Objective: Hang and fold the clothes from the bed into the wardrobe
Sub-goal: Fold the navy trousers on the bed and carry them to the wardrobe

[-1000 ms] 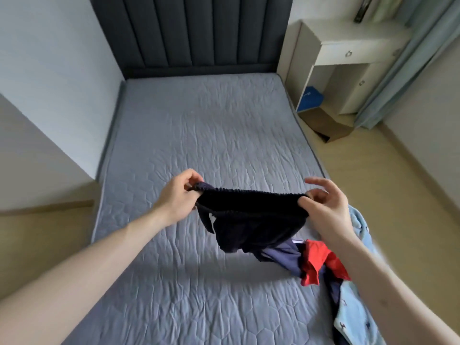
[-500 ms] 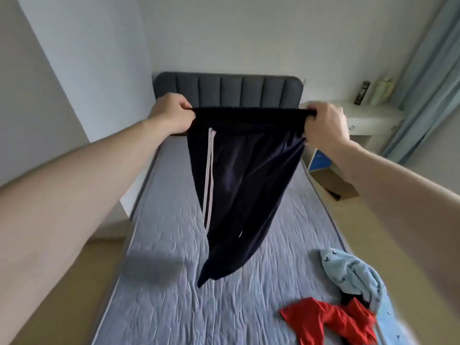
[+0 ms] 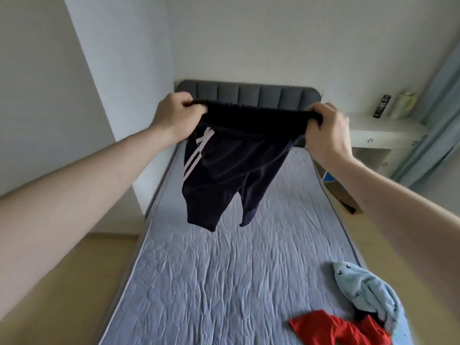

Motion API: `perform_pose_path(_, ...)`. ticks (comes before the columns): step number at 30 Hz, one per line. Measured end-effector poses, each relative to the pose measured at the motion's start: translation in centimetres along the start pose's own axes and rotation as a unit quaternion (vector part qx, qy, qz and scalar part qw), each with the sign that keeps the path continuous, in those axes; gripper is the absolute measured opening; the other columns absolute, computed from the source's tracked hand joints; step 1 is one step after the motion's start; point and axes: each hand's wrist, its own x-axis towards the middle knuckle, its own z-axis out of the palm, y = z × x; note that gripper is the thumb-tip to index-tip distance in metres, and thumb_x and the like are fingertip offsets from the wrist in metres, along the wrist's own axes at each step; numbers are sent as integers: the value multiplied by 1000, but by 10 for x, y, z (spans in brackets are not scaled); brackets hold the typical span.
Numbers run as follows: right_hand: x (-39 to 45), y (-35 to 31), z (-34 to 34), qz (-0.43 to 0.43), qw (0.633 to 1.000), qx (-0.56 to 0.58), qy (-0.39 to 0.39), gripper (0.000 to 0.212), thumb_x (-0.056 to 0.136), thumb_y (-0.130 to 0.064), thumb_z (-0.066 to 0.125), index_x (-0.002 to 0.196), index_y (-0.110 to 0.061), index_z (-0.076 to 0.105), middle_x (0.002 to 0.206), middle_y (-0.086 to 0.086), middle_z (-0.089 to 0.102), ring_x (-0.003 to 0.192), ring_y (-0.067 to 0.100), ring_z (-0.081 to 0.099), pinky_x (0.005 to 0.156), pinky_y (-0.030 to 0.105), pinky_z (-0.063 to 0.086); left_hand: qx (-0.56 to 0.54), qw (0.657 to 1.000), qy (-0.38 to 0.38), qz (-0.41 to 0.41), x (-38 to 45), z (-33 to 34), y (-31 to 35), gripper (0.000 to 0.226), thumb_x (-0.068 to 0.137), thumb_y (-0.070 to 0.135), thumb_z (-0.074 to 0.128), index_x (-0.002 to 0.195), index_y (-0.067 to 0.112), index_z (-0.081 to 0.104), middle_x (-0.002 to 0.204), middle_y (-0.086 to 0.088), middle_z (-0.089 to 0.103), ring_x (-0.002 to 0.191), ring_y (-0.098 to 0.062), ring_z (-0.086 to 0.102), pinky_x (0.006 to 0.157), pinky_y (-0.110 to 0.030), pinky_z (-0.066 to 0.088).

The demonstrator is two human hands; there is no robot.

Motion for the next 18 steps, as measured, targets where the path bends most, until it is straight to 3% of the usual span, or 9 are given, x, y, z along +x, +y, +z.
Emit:
perform_pose_path(4,-122,52,36,3,992,-6,-124,21,83,3,53,81,-15,63,86,2,58,75,21,54,63,32,40,99,988,-111,-47,-80,46,-114,32,79,36,69,65,12,54,60,2,57,65,-19,56,59,-32,38)
perform_pose_path(8,-265,120,80,82,953,-33,-291,23,82,2,57,84,-20,63,88,-7,54,72,19,56,62,39,49,176,954,-218,-106,-186,110,-229,26,71,41,68,68,19,55,63,3,61,64,-19,61,59,-31,47)
perform_pose_path(13,-419,178,123,179,859,-82,-473,17,80,-13,58,86,-28,62,93,-11,51,80,20,60,69,38,49,222,901,-323,-186,-303,188,-354,20,79,45,66,78,30,53,79,12,62,70,-9,58,55,-30,41)
perform_pose_path(18,-555,214,149,232,756,-115,-601,24,83,-17,52,102,-26,63,107,-9,52,95,23,60,75,39,51,240,860,-379,-245,-406,242,-442,20,83,36,70,92,23,58,96,9,55,79,-14,54,58,-23,34)
